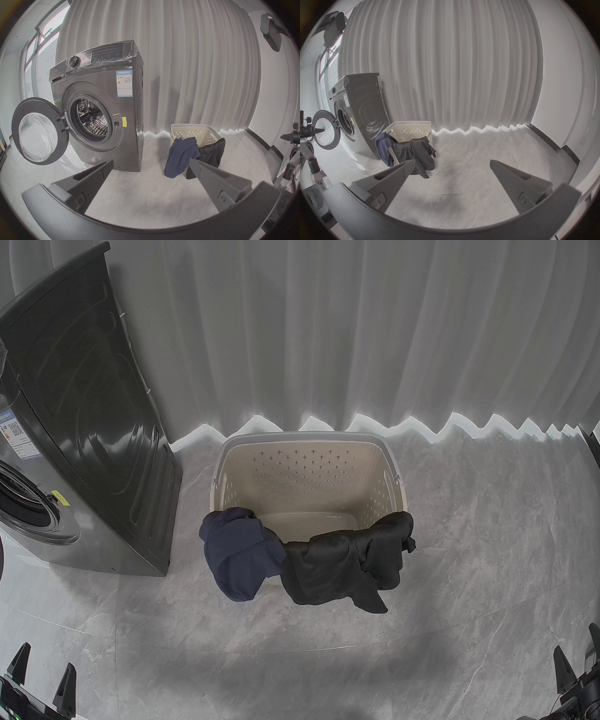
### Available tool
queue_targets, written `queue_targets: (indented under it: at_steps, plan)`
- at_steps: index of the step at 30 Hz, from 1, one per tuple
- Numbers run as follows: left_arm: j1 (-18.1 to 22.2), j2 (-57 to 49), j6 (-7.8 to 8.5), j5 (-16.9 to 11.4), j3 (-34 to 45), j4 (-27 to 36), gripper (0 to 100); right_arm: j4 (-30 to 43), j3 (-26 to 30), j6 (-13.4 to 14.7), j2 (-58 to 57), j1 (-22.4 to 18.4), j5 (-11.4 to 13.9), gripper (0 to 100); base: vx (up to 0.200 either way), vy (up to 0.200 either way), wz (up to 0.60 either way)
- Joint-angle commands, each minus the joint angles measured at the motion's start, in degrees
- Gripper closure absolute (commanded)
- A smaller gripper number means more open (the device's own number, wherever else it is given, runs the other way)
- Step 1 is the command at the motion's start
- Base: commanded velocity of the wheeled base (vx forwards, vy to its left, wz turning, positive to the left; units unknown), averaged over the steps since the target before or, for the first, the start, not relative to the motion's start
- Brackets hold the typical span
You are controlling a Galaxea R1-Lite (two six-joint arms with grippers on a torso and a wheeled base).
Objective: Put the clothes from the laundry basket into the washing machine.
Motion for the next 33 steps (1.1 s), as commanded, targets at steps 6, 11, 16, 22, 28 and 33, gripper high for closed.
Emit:
queue_targets:
  at_steps: [6,11,16,22,28,33]
  plan:
    - [0.01,-0.57,-0.1,0.04,0.92,-0.02,0,-2.29,-5.67,-0.28,-0.57,0.0,0.04,0,0.0,0.0,0.0]
    - [0.01,-0.57,-0.01,0.04,0.92,-0.02,0,1.13,-10.94,-0.45,7.69,0.18,0.83,0,0.04,0.0,0.0]
    - [0.01,-0.57,-0.01,0.04,0.92,-0.02,0,0.17,-8.13,1.92,16.83,1.76,0.91,0,0.2,0.0,0.0]
    - [0.01,-0.57,-0.1,0.04,0.92,-0.02,0,-1.68,-7.43,4.91,31.51,6.42,4.17,0,0.0,0.0,0.0]
    - [0.01,-0.57,-0.1,0.04,0.92,-0.02,0,-9.5,-4.88,7.28,45.48,11.17,7.33,0,0.0,0.0,0.0]
    - [0.01,-0.57,-0.1,0.04,0.92,-0.02,0,-25.5,-5.49,11.68,60.6,12.4,7.33,0,0.0,0.0,0.0]
